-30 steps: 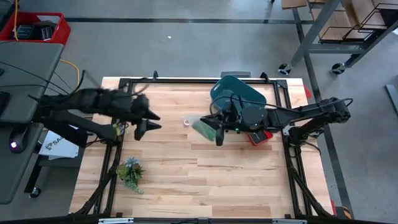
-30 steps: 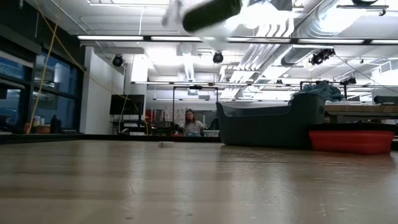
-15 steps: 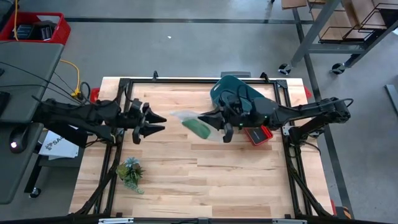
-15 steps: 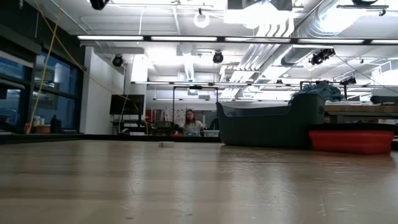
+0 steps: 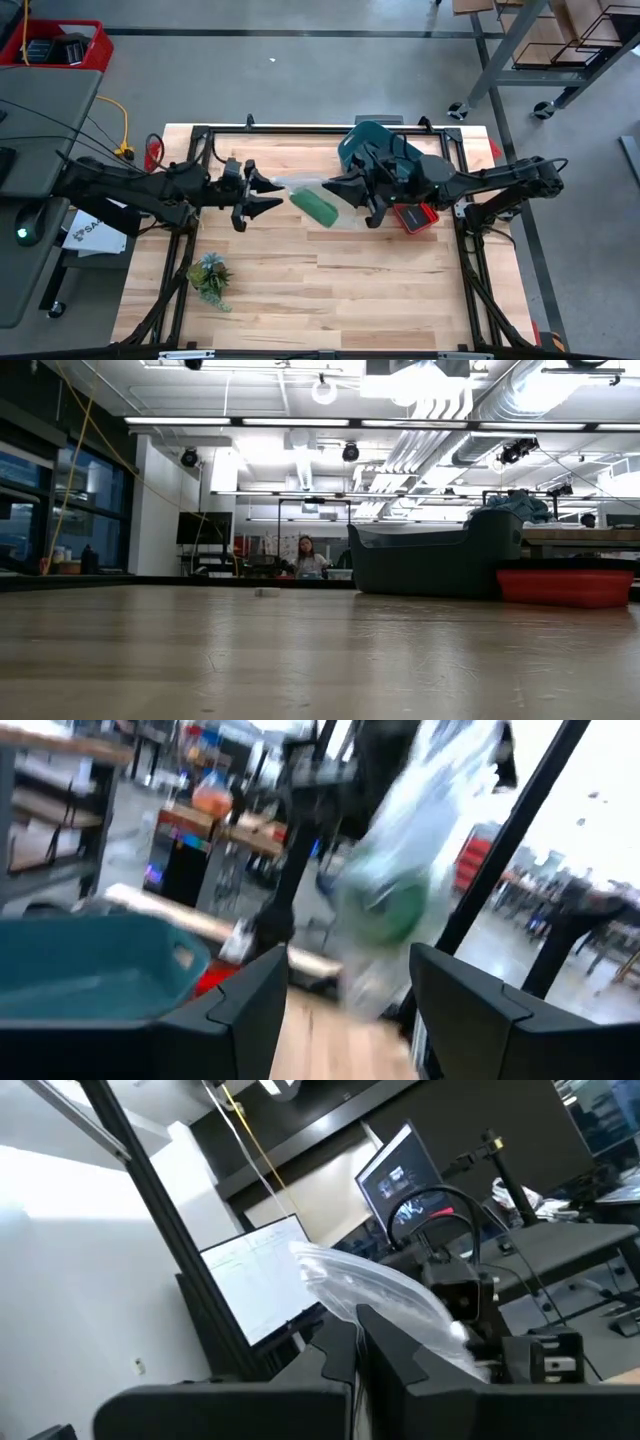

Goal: Roll bandage
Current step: Close the transparent zip bag

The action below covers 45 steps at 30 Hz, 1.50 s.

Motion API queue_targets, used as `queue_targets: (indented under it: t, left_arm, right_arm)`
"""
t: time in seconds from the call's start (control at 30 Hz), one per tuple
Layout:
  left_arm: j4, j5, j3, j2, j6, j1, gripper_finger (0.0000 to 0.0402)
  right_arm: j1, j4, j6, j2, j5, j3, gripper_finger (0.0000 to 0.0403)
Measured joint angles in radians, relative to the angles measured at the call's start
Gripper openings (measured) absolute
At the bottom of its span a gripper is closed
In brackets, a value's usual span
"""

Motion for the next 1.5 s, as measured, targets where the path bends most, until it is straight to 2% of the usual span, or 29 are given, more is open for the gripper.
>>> queue_targets:
  t: [0.1,0.5,0.67,0.77,0.87,1.03,1.1,1.33,1.5]
  left_arm:
    - [0.075,0.000,0.000,0.012,0.017,-0.001,0.0207]
    - [0.160,-0.025,0.001,0.002,0.100,-0.003,0.0207]
    - [0.157,0.013,0.002,0.004,0.092,-0.003,0.0205]
    - [0.158,0.028,0.002,0.007,0.093,-0.003,0.0183]
    - [0.157,0.021,0.002,0.012,0.093,-0.003,0.0144]
    - [0.160,0.031,0.002,0.015,0.107,-0.003,0.0039]
    - [0.180,0.011,0.002,0.014,0.107,-0.003,0.0011]
    - [0.276,0.004,0.001,0.012,0.110,0.005,0.0003]
    - [0.255,0.012,0.001,0.013,0.067,0.004,0.0026]
  right_arm:
    - [0.005,-0.001,-0.001,0.000,-0.010,0.000,0.0000]
    - [0.005,0.002,0.022,0.000,-0.051,0.000,0.0000]
    - [0.005,0.002,0.020,0.000,-0.051,0.000,0.0000]
    - [0.005,0.010,0.018,0.000,-0.051,0.000,0.0000]
    - [0.005,0.030,0.016,0.000,-0.058,0.000,0.0000]
    - [0.002,0.042,0.016,0.000,-0.058,0.000,0.0000]
    - [0.002,0.043,0.016,0.000,-0.062,0.000,0.0000]
    - [0.002,0.037,0.016,0.000,-0.077,0.000,0.0000]
    - [0.002,0.038,0.016,0.000,-0.077,0.000,0.0000]
